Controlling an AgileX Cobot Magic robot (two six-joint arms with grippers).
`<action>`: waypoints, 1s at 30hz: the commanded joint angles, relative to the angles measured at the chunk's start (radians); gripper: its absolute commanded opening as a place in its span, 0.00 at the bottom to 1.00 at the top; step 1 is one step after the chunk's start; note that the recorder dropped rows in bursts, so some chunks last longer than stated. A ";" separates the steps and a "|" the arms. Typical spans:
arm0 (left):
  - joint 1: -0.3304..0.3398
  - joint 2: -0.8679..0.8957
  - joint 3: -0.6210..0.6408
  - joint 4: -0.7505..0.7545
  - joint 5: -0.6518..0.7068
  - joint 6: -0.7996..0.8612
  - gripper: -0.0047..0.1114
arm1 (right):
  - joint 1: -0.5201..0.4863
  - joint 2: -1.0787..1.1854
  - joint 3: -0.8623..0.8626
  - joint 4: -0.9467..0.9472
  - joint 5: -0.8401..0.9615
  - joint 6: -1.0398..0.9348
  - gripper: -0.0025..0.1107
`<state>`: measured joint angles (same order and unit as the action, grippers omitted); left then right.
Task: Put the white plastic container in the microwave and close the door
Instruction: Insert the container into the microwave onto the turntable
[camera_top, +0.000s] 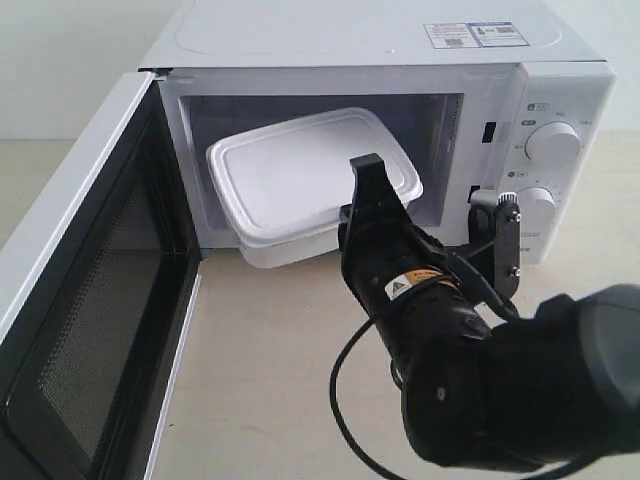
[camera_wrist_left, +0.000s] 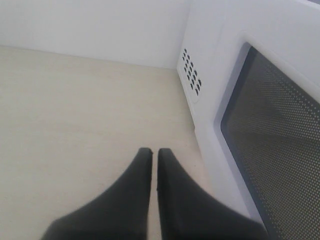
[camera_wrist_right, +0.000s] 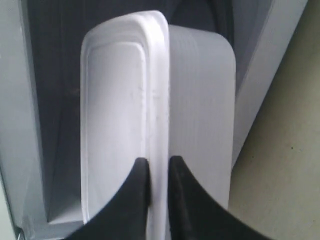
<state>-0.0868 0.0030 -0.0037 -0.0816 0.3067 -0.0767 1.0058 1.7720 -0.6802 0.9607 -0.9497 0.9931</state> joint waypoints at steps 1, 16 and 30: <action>0.002 -0.003 0.004 0.000 -0.003 -0.006 0.08 | -0.041 0.023 -0.076 0.003 0.021 -0.058 0.02; 0.002 -0.003 0.004 0.000 -0.003 -0.006 0.08 | -0.131 0.132 -0.254 0.026 0.086 -0.141 0.02; 0.002 -0.003 0.004 0.000 -0.003 -0.006 0.08 | -0.195 0.196 -0.379 0.043 0.110 -0.195 0.02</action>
<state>-0.0868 0.0030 -0.0037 -0.0816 0.3067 -0.0767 0.8319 1.9715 -1.0416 1.0042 -0.8166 0.8199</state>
